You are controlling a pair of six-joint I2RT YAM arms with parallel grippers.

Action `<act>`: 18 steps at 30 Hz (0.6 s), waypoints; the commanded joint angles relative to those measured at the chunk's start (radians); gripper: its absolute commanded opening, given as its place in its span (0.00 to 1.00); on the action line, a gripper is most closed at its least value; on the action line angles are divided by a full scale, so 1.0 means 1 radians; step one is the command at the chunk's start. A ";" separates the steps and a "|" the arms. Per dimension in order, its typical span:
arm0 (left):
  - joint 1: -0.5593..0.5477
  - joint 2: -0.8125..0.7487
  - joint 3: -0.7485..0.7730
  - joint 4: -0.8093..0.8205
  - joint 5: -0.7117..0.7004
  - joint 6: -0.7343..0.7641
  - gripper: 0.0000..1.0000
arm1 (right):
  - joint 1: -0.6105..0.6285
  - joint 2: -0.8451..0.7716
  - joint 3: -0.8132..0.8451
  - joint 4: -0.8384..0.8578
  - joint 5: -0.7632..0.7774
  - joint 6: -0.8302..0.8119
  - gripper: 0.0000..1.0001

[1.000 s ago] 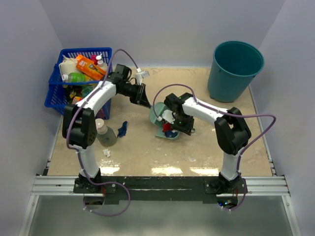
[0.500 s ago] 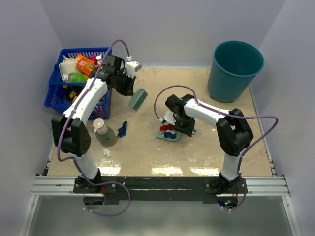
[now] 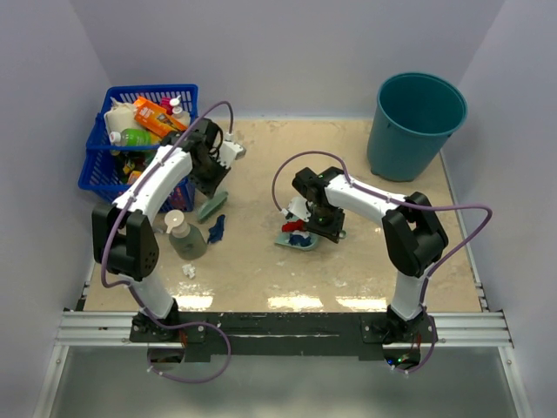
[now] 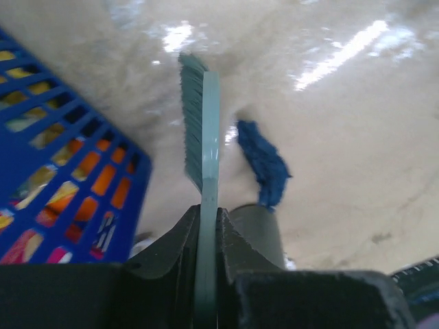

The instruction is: Sweep away the paper scraps from the table

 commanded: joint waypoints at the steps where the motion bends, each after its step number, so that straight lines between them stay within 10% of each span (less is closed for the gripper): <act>1: -0.032 0.013 -0.007 -0.115 0.350 0.028 0.00 | 0.005 -0.029 0.009 -0.012 0.002 -0.004 0.00; 6: -0.098 0.061 -0.001 -0.044 0.682 -0.028 0.00 | 0.012 -0.063 -0.034 -0.018 0.035 -0.049 0.00; 18: -0.069 0.016 0.153 -0.064 0.606 0.032 0.00 | 0.016 -0.265 -0.246 -0.032 0.057 -0.208 0.00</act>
